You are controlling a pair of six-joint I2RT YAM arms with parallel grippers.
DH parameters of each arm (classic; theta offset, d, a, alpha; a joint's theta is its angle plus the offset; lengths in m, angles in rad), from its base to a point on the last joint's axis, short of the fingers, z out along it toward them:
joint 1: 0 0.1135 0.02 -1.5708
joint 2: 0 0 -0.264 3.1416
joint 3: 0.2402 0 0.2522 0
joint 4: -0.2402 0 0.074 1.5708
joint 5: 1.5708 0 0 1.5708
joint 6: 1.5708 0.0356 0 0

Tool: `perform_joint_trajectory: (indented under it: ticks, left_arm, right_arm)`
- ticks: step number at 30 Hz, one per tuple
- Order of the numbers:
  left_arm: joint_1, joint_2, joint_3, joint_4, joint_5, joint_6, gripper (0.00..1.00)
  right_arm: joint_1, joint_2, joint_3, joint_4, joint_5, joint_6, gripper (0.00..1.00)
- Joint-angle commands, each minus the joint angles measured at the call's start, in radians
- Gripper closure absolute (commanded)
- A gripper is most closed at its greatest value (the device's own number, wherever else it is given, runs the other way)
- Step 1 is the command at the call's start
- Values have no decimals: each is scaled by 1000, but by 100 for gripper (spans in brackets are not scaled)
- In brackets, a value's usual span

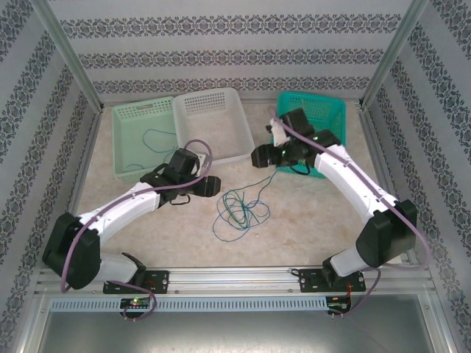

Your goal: Untangle the cables

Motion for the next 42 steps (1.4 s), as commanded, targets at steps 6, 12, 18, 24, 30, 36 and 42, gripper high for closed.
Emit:
perform_joint_trajectory:
  ticks: [6, 12, 18, 24, 30, 36, 42]
  left_arm:
    - [11, -1, -46, 79, 25, -95, 26]
    - [40, -25, -67, 68, 40, -118, 26]
    - [59, -86, -102, 54, 13, -120, 24]
    - [70, -117, -124, 39, 4, -117, 23]
    - [77, -137, -135, 42, -11, -119, 23]
    - [84, -152, -135, 37, -22, -113, 22]
    - [85, -164, -142, 36, -32, -114, 22]
  right_arm:
    - [151, 69, -213, 127, -1, 42, 45]
    - [234, 211, -189, 182, 36, -17, 47]
    - [263, 323, -144, 187, 127, -48, 54]
    - [266, 361, -129, 215, 193, -44, 63]
    - [272, 388, -120, 213, 205, -55, 74]
    - [283, 372, -128, 213, 236, -56, 92]
    - [284, 255, -128, 213, 282, -48, 100]
